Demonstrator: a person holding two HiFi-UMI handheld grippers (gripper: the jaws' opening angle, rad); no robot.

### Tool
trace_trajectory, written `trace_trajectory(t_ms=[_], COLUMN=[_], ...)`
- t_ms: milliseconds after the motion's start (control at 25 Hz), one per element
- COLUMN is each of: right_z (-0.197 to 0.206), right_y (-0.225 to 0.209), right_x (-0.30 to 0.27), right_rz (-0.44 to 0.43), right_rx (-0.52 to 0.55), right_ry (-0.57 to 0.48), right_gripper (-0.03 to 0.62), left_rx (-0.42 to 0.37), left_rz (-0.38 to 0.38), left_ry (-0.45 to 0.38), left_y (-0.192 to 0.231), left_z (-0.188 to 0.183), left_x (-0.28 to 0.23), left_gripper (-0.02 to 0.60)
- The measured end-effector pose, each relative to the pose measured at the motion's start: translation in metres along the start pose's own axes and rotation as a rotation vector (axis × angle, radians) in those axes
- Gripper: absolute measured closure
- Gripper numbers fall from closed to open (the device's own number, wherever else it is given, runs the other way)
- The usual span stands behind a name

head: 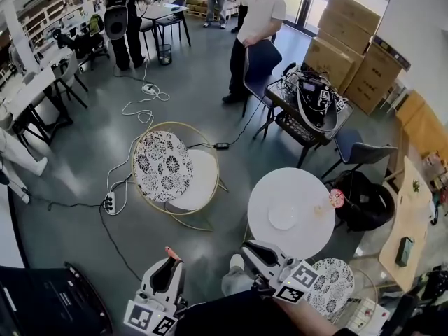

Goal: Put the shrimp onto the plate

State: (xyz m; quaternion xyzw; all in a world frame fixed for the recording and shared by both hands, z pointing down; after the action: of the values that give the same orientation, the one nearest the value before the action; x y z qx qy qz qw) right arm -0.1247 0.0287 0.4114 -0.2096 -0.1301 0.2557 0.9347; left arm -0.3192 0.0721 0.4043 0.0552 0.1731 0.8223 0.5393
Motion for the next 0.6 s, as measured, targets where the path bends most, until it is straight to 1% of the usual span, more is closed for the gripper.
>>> trace_trajectory(t_ms=[160,280,320,480,600], right_z=[-0.013,-0.023,-0.026,-0.034,-0.039], right_y=[-0.028,-0.051,-0.058,-0.084,-0.102], right_x=[-0.002,-0.001,-0.001,0.006,0.01], right_rz=[-0.019,-0.031,-0.033,-0.04,-0.049], right_rx=[-0.004,-0.011,-0.014,-0.031,-0.042], right_ry=[0.01,0.014,0.015,0.012,0.006], right_gripper=[0.548,0.548,0.548,0.548,0.548], left_rx=[-0.009,-0.009,-0.016,-0.065,-0.093], left_rz=[-0.012,-0.042,-0.046,-0.027,-0.03], left_ry=[0.012,-0.005,-0.005,0.042,0.034], left_y=[-0.004,-0.007,-0.01,-0.027,-0.035], left_z=[0.001,-0.002,-0.002,0.005,0.003], left_x=[-0.027,-0.05,-0.058,-0.087,-0.115], left_gripper=[0.503,0.503,0.503,0.503,0.503])
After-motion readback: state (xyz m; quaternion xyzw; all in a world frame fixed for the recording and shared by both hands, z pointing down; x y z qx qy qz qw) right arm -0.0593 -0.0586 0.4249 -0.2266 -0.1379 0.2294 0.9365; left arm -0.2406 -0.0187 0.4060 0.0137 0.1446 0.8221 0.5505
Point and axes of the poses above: the fingertips, and each gripper's own axes: x backward along the fingers, y to its left, z out of its underside, the point moved 2 cm from there along x, backward along the fingers, and after that the axes turned 8 degrees about -z, right-handed, at the moved point
